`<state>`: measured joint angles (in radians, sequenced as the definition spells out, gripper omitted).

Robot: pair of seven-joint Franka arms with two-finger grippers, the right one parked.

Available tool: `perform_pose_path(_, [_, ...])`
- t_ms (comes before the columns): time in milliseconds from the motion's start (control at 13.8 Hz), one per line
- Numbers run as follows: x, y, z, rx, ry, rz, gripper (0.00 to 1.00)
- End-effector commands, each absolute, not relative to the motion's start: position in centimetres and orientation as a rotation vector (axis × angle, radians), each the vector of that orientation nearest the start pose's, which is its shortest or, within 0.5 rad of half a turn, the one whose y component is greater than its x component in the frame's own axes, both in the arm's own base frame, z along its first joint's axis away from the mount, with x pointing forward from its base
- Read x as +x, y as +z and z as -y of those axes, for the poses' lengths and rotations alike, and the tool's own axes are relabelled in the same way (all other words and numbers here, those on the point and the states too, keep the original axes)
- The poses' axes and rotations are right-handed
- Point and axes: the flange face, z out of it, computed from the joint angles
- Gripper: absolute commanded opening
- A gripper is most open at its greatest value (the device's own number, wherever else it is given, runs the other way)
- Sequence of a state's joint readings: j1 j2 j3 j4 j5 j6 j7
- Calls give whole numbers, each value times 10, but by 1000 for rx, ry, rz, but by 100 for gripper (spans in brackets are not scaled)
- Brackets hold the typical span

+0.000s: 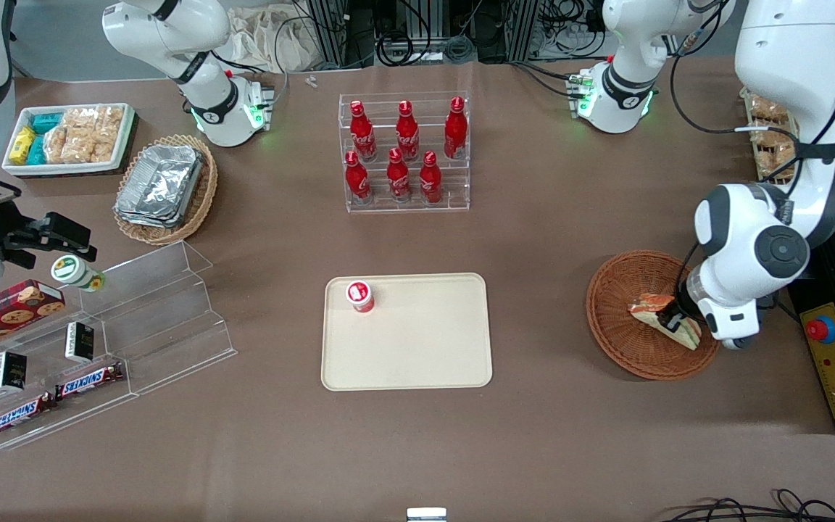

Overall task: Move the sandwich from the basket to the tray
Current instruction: 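Close the left gripper on the sandwich's wrapped edge, then lift the sandwich and carry it with the left gripper toward the cream tray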

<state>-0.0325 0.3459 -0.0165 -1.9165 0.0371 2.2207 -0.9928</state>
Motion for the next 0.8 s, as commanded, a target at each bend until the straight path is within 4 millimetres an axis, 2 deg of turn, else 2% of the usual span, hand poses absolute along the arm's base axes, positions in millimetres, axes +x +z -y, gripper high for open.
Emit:
perform_pose_path(0, [635, 360, 30, -2758, 49, 1378, 0])
perform_pose_path(145, [645, 385, 33, -2756, 55, 1379, 0])
perform_pose_path(290, [652, 419, 41, -2755, 94, 1375, 0])
perform_pose_path(362, [655, 434, 56, -2772, 108, 1347, 0])
perform_pose_path(507, [663, 452, 99, -2854, 109, 1266, 0])
perform_pose_path(580, [662, 455, 120, -2894, 110, 1216, 0])
perform_pose_path(725, [656, 459, 164, -3013, 112, 1005, 0])
